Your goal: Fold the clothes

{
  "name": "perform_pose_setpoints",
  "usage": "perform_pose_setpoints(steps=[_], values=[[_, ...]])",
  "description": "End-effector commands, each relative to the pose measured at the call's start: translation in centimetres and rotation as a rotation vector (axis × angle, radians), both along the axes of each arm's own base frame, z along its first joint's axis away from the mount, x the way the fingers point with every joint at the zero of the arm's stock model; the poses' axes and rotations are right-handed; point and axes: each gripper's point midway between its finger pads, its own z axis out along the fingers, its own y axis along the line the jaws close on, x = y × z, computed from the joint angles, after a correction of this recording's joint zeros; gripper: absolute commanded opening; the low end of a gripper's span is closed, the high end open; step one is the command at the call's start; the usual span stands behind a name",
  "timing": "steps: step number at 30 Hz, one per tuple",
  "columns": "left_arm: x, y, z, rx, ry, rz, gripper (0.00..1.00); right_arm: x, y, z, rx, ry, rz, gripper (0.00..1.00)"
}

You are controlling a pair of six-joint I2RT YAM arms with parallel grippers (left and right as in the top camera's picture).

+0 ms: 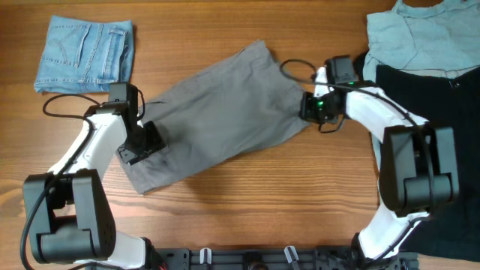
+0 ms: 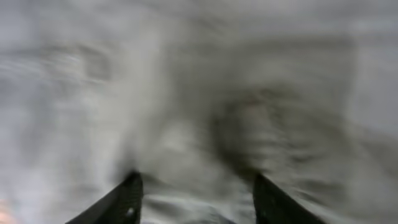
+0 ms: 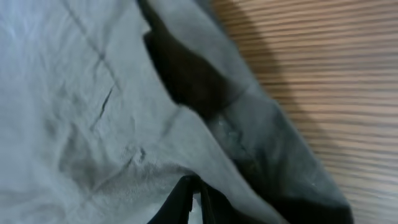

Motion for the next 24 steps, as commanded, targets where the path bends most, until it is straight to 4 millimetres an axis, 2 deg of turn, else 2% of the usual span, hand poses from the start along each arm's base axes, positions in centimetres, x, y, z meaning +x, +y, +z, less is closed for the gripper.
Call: perform_pose_setpoints(steps=[1,4,7,11,13,14,16,17,18,21,22,24], values=[[0.0,2.4,0.0,0.055,0.001,0.061,0.58,-1.9,-4.5,-2.1,-0.071,0.143,-0.195,0.06],[0.5,3.1,1.0,0.023,-0.009,0.065,0.59,-3.2,-5.6,-1.2,-0.069,0.213,-0.257,0.06],[1.2,2.6,2.6,-0.038,-0.020,0.054,0.63,-2.8,-5.4,1.2,-0.058,0.170,-0.199,0.08],[3.1,-0.8,6.3,-0.221,-0.108,-0.043,0.63,-1.6,-1.0,7.2,0.098,-0.033,0.072,0.11],[4.0,-2.9,8.0,-0.313,-0.174,-0.079,0.64,-1.9,2.3,10.6,0.197,-0.153,0.233,0.12],[4.3,-3.7,8.4,-0.340,-0.196,-0.098,0.64,-2.1,3.6,11.8,0.223,-0.195,0.295,0.13],[4.8,-5.2,8.7,-0.356,-0.219,-0.143,0.62,-2.6,5.8,12.8,0.230,-0.240,0.372,0.13],[4.8,-5.6,8.7,-0.350,-0.221,-0.158,0.59,-2.7,6.6,12.9,0.230,-0.253,0.404,0.12],[4.9,-6.0,8.4,-0.337,-0.218,-0.177,0.50,-3.1,7.9,12.7,0.230,-0.265,0.453,0.12],[4.3,-7.3,7.2,-0.313,-0.190,-0.222,0.07,-4.2,10.7,11.2,0.228,-0.255,0.549,0.12],[3.9,-7.8,6.7,-0.314,-0.175,-0.235,0.04,-4.6,11.4,10.3,0.218,-0.236,0.570,0.14],[2.9,-8.5,5.4,-0.305,-0.129,-0.245,0.04,-5.2,11.8,7.5,0.144,-0.172,0.588,0.15]])
